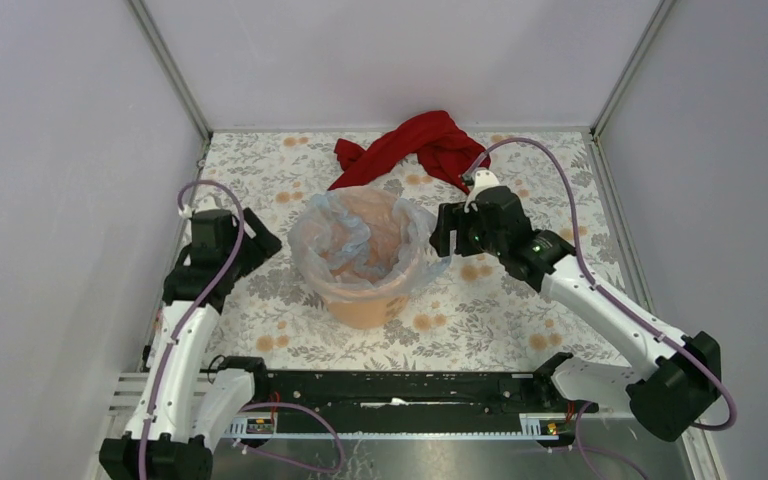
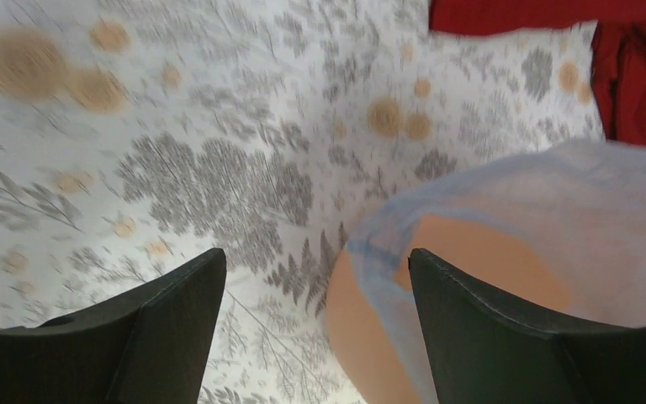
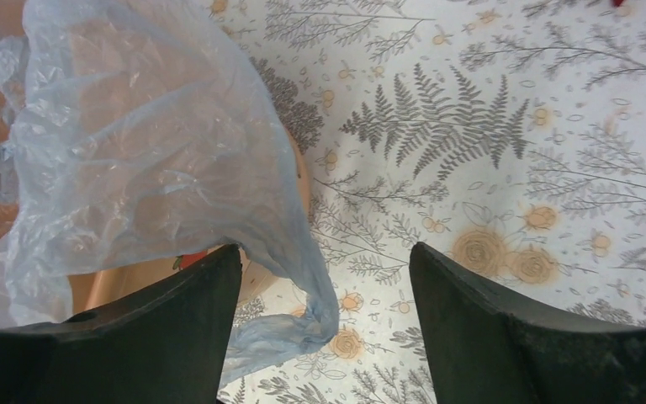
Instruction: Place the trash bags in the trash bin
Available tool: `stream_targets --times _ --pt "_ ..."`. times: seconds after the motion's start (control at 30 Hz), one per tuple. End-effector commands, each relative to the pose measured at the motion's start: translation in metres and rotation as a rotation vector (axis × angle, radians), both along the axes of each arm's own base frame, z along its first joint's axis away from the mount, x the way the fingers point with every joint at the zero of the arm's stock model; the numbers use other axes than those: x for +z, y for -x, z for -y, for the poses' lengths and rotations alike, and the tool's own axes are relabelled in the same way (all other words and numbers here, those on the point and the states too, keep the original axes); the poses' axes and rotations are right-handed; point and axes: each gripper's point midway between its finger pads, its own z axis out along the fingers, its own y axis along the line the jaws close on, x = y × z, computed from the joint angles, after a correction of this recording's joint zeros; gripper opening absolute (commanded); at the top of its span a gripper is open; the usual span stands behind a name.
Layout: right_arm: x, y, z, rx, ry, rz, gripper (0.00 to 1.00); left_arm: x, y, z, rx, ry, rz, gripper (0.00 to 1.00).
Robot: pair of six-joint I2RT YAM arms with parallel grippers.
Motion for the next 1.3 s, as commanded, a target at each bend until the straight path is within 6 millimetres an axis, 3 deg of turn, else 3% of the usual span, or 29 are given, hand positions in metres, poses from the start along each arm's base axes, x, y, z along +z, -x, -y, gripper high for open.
stream_targets --times 0.0,0.13,0.27,0.37,0.47,0.73,0.87,1.07,1.17,1.27 --pt "0.003 -0.01 -0.02 0.068 -0.056 0.026 0.75 -0.016 -0.007 0.037 -0.084 0.209 0.026 0.82" --pt "-0.008 -0.011 -0.023 0.067 -0.057 0.008 0.64 -0.029 -0.011 0.076 -0.277 0.344 0.024 0.8" --pt "-0.014 -0.011 -0.029 0.077 -0.081 -0.004 0.55 -0.045 -0.009 0.087 -0.3 0.418 0.026 0.79" --pt "-0.02 -0.015 -0.027 0.053 -0.068 -0.014 0.38 -0.062 -0.003 0.095 -0.307 0.478 -0.002 0.62" --pt "-0.03 -0.023 -0.019 -0.013 -0.033 -0.017 0.18 -0.077 0.003 0.101 -0.316 0.52 -0.025 0.52" --pt "-0.069 -0.027 -0.026 -0.019 -0.014 -0.099 0.15 -0.098 0.014 0.12 -0.365 0.602 -0.047 0.27" --pt "-0.083 -0.024 -0.028 -0.009 -0.008 -0.129 0.15 -0.116 0.019 0.125 -0.365 0.568 -0.089 0.2" --pt "-0.09 -0.026 -0.028 0.007 0.017 -0.131 0.15 -0.133 0.024 0.131 -0.367 0.556 -0.122 0.1" --pt "-0.094 -0.028 -0.029 0.017 0.031 -0.129 0.16 -0.141 0.029 0.136 -0.371 0.54 -0.149 0.01" --pt "-0.099 -0.03 -0.028 0.014 0.047 -0.131 0.17 -0.149 0.035 0.141 -0.377 0.527 -0.178 0.0"
